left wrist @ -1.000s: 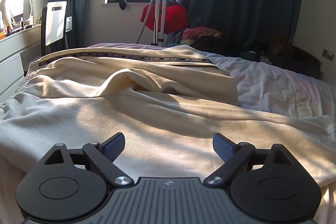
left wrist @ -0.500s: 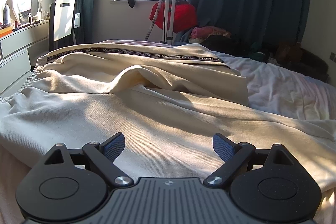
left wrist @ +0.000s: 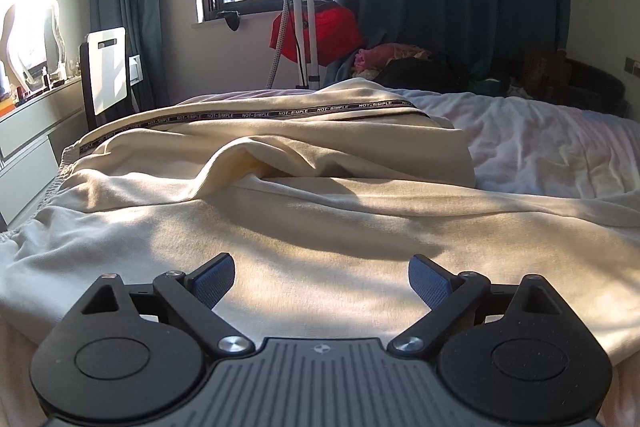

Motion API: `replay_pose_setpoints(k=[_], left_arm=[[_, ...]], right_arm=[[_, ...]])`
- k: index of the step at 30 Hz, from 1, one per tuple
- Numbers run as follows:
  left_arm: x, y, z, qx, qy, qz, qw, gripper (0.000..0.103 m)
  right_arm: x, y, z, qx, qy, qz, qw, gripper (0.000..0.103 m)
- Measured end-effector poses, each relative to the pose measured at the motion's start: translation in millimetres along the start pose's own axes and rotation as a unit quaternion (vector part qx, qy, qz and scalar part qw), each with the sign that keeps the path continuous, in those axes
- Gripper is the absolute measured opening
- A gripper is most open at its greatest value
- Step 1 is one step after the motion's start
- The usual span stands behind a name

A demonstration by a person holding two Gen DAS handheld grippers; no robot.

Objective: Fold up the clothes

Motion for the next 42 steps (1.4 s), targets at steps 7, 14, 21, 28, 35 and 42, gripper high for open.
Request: replay_pose_setpoints(k=[7, 14, 21, 28, 35, 42], left_arm=[[-61.5, -73.1, 65.0, 0.008, -0.027, 0.067, 0.9973, 0.097], [-118.1, -168.0, 172.6, 0.01, -0.034, 0.141, 0.9893, 0.097], [-124.5, -196.5, 275.7, -0.071, 0.08, 0.199, 0.9741, 0.092], [-116.4, -181.2, 284.9, -0.068, 0.141, 0.277, 0.948, 0.038], [-145.9, -157.9, 245.7, -0.026, 0.12, 0.244, 0.962, 0.01], [-222.6, -168.1, 161.1, 0.111, -0.013, 0.155, 0.9815, 0.009]], right_arm=[[30.2, 31.6, 25.2, -0.018, 0.019, -0.043, 0.999, 0.084], [46.4, 38.3, 54.9, -0.007, 0.016, -0.059, 0.998, 0.084], [58.4, 37.4, 89.7, -0.005, 0.03, -0.054, 0.998, 0.084], [69.9, 37.8, 105.3, -0.031, 0.068, -0.027, 0.997, 0.084], [64.7, 26.8, 97.7, -0.027, 0.076, 0.001, 0.997, 0.084], [57.9, 19.5, 90.4, -0.018, 0.068, 0.011, 0.997, 0.084]])
Point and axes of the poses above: each gripper's, at about its wrist camera, not at the fingertips, and z roughly the way its jaws point, y to its left, x to its underside, the point moved 6 cm from there along z, roughly the way its jaws point, and after that the axes turned 2 degrees about -y, right-handed, at the moved point
